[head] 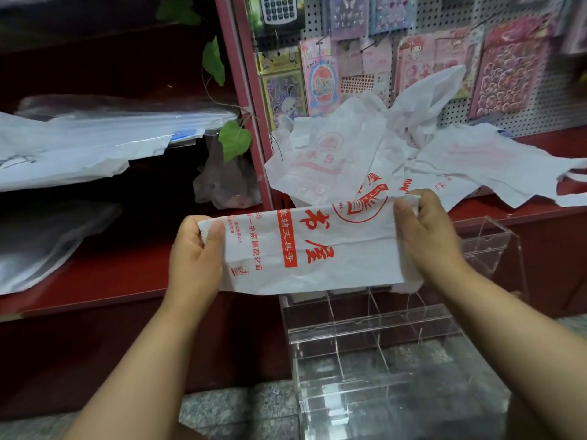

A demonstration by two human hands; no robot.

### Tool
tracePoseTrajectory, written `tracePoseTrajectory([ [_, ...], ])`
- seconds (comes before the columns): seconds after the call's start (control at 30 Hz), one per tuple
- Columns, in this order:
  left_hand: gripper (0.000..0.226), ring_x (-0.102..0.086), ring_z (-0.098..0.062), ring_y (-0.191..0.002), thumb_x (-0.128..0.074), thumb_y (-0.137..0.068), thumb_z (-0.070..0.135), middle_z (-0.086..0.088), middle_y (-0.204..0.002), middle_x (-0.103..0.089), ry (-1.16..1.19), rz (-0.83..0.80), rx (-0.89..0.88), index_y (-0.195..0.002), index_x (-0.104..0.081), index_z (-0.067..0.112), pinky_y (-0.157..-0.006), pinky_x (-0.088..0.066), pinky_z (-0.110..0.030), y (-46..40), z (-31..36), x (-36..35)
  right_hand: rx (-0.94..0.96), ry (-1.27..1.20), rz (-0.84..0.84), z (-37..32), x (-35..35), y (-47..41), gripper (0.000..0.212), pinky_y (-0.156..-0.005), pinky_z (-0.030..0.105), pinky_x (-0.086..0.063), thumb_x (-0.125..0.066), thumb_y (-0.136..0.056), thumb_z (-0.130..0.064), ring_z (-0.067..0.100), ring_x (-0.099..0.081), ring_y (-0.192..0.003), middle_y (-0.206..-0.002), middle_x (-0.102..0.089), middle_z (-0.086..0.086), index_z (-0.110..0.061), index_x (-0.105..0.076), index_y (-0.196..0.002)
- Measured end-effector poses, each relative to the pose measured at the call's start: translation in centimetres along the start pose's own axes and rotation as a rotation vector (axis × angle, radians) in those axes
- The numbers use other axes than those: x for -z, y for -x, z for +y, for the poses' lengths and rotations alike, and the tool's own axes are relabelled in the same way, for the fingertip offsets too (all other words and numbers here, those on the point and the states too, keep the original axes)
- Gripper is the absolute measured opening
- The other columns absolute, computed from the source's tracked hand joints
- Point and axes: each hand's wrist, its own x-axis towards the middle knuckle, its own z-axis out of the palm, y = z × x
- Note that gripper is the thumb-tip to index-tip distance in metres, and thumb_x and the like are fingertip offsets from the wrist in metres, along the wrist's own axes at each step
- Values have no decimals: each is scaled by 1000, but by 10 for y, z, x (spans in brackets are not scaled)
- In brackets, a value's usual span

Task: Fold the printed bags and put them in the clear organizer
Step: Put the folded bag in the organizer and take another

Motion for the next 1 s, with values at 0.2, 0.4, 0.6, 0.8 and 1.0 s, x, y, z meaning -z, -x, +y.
tracePoseTrajectory([
  [0.2,12,-67,-14,-84,-51,-100,31,2,-93,-67,-104,67,72,-91,-54,25,-71,-57,-38,1,0,-11,-141,4,-57,15,-9,-2,21,-86,36,-49,-55,-95,-32,21,-60,-100,-106,-63,2,-18,-48,-109],
  [0.4,22,-70,-25,-88,-56,-97,36,-8,-104,-70,-21,74,371,-107,-61,17,-81,-58,-49,-10,-19,-8,-362,-133,-396,26,-3,-7,68,-86,38,-56,-80,-74,-26,30,-65,-103,-117,-64,16,-36,-37,-125],
  [0.6,55,-73,-22,-63,-64,-93,13,-15,-98,-70,242,-172,588,-137,-40,35,-45,-56,-34,-9,-7,-6,-294,-118,-310,25,-1,-4,15,-70,17,-47,-69,-85,-4,22,-63,-85,-93,-68,14,-18,-68,-81],
  [0.8,22,-73,-20,-63,-64,-91,1,-15,-91,-72,192,-145,420,-93,-50,18,-45,-52,-27,-7,-11,-2,-407,-222,-352,31,0,-6,22,-91,29,-52,-60,-91,-2,17,-65,-97,-103,-70,4,-19,-73,-85],
  [1.0,30,-73,-19,-82,-66,-89,3,-3,-88,-69,160,-121,300,-83,-42,18,-48,-52,-26,-8,-12,2,-459,-309,-344,27,0,-5,25,-84,27,-53,-54,-92,3,17,-64,-91,-101,-69,4,-13,-72,-86],
])
